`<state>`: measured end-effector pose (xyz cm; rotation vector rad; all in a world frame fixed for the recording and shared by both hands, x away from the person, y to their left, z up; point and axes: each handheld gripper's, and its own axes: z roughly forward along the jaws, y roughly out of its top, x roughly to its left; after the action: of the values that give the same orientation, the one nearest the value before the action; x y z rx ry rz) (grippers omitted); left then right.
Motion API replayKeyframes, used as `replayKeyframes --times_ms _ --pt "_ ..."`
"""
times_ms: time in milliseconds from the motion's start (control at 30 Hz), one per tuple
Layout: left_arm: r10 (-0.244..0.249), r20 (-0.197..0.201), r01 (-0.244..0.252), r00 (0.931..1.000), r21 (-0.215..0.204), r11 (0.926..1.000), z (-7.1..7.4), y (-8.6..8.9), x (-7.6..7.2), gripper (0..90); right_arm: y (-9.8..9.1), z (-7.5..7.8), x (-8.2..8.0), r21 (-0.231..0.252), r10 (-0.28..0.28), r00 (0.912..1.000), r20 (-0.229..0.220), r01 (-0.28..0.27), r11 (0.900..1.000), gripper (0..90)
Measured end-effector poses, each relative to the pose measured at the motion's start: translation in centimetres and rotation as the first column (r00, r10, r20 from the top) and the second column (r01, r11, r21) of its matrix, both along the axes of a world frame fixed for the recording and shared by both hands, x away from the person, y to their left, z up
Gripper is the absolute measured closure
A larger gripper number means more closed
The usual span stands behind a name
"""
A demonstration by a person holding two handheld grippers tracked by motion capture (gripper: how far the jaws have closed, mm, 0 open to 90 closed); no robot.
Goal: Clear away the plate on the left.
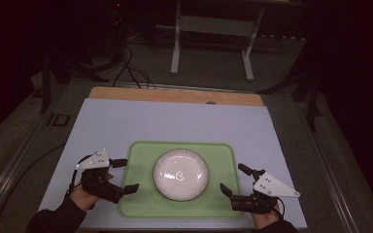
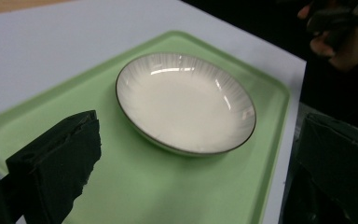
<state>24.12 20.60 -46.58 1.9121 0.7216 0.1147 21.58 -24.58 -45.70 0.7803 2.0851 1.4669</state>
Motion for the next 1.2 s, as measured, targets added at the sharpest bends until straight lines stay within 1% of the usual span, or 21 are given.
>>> replayKeyframes --times_ms 200,300,400,433,533,600,633,700,767,867,933,967,1067,1200 --pt "0.028 -0.015 -0.028 0.9995 -0.003 0.9996 -1.2 0.7 0.1 0.0 0.0 -0.1 0.1 -0.001 0.006 1.0000 -0.008 -0.006 1.0000 14.2" --pt "0.045 0.001 -0.045 0.9990 0.010 0.9990 -1.8 1.0 0.2 0.0 0.0 -0.1 0.1 -0.002 0.008 0.9999 -0.012 -0.008 1.0000 14.2" --pt "0.057 -0.015 -0.058 0.9982 -0.019 0.9982 -2.1 1.4 0.5 0.0 0.0 -0.1 0.1 -0.002 0.007 0.9999 -0.010 -0.007 1.0000 14.2" --pt "0.059 -0.015 -0.059 0.9982 -0.025 0.9979 -2.2 1.5 0.5 0.0 0.0 -0.1 0.1 -0.002 0.006 0.9999 -0.012 -0.006 1.0000 14.2" --pt "0.071 -0.005 -0.071 0.9975 -0.032 0.9970 -2.3 1.6 0.5 0.0 0.0 -0.2 0.2 -0.003 0.004 0.9999 -0.015 -0.004 1.0000 14.2" --pt "0.079 0.003 -0.079 0.9968 -0.029 0.9964 -2.3 1.7 0.5 0.0 0.0 -0.2 0.2 -0.004 0.003 0.9999 -0.015 -0.003 1.0000 14.2" --pt "0.083 0.013 -0.082 0.9965 -0.032 0.9961 -2.3 1.7 0.4 0.0 0.0 -0.2 0.2 -0.004 0.002 0.9999 -0.014 -0.002 1.0000 14.2" --pt "0.083 0.017 -0.083 0.9964 -0.024 0.9963 -2.3 1.7 0.3 0.0 -0.1 -0.2 0.2 -0.007 -0.001 0.9999 -0.013 0.001 1.0000 14.2" --pt "0.088 0.030 -0.087 0.9956 -0.030 0.9957 -2.2 1.7 0.2 0.0 -0.1 -0.2 0.2 -0.010 -0.004 0.9999 -0.012 0.003 0.9999 14.2" --pt "0.089 0.025 -0.088 0.9958 -0.039 0.9954 -2.3 1.7 0.3 0.0 -0.2 -0.3 0.3 -0.009 -0.009 0.9999 -0.015 0.009 0.9999 14.2" --pt "0.085 0.016 -0.085 0.9962 -0.033 0.9959 -2.4 1.7 0.3 0.0 -0.2 -0.3 0.3 -0.010 -0.010 0.9998 -0.017 0.010 0.9999 14.3" --pt "0.080 0.017 -0.080 0.9966 -0.027 0.9965 -2.4 1.5 0.3 0.0 -0.2 -0.3 0.3 -0.010 -0.010 0.9998 -0.019 0.009 0.9999 14.2" --pt "0.072 0.017 -0.071 0.9973 -0.032 0.9969 -2.4 1.5 0.3 0.0 -0.3 -0.3 0.4 -0.010 -0.007 0.9997 -0.022 0.006 0.9999 14.3" --pt "0.069 0.020 -0.069 0.9974 -0.024 0.9974 -2.5 1.3 0.3 0.0 -0.3 -0.4 0.5 -0.004 -0.005 0.9996 -0.028 0.005 1.0000 14.3"
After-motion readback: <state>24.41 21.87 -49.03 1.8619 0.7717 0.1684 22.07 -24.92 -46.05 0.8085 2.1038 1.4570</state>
